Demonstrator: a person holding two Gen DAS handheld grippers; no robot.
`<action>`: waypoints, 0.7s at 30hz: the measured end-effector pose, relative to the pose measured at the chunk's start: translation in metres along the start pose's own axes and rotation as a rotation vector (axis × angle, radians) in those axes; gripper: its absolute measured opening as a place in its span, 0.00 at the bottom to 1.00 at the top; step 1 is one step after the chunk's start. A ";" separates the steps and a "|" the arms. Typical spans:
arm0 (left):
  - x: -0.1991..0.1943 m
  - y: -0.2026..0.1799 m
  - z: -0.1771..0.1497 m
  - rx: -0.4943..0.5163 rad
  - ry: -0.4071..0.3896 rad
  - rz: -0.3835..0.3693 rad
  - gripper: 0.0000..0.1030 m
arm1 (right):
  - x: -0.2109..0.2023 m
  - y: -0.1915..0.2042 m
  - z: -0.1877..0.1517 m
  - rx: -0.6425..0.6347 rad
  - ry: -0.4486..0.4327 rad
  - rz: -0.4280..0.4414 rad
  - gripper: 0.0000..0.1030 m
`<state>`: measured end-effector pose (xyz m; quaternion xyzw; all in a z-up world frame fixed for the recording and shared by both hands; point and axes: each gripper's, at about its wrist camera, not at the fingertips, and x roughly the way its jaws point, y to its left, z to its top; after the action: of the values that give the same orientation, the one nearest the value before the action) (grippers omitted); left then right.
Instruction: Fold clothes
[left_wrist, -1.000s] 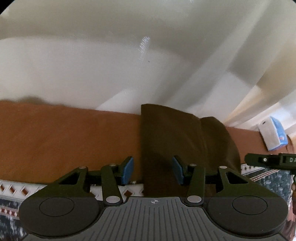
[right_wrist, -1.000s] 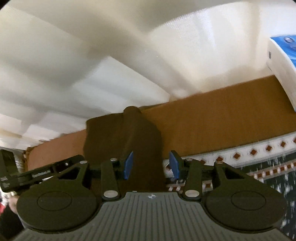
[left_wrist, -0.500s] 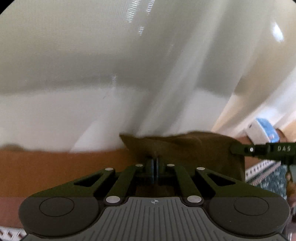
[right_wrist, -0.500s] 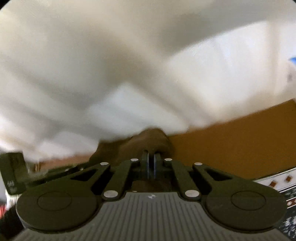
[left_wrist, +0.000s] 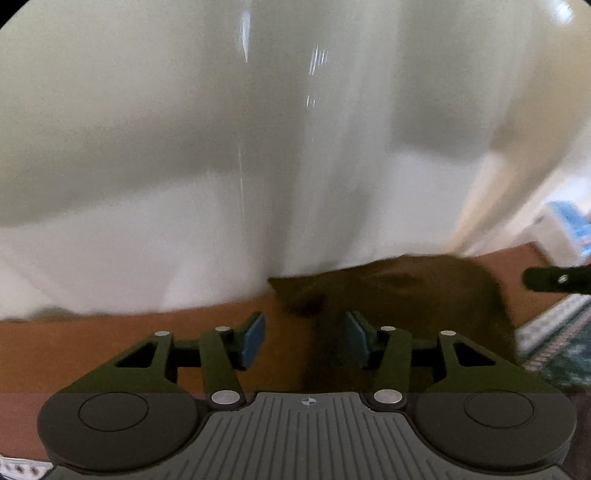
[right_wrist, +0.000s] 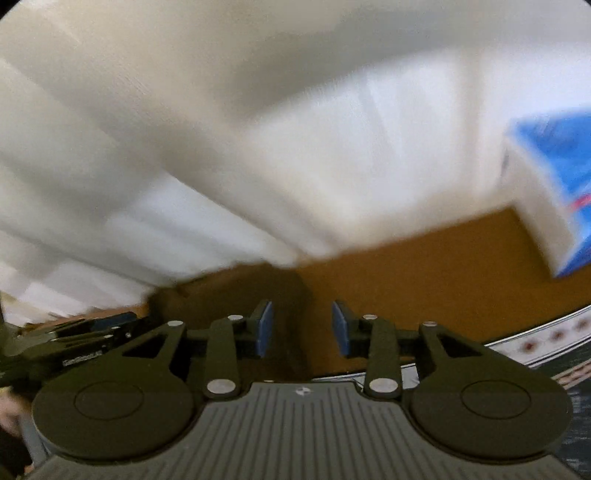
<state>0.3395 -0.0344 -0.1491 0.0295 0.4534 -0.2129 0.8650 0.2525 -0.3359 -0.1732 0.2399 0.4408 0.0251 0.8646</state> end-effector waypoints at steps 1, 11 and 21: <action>-0.014 -0.002 -0.001 -0.003 -0.009 -0.023 0.62 | -0.020 0.001 0.001 -0.006 -0.021 0.019 0.39; -0.098 -0.083 -0.049 0.071 -0.003 -0.257 0.67 | -0.257 -0.003 -0.071 -0.037 -0.180 -0.038 0.53; -0.090 -0.190 -0.099 0.146 0.112 -0.309 0.68 | -0.383 -0.088 -0.192 0.075 -0.202 -0.259 0.56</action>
<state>0.1431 -0.1516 -0.1082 0.0340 0.4835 -0.3736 0.7909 -0.1442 -0.4361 -0.0198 0.2144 0.3797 -0.1272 0.8909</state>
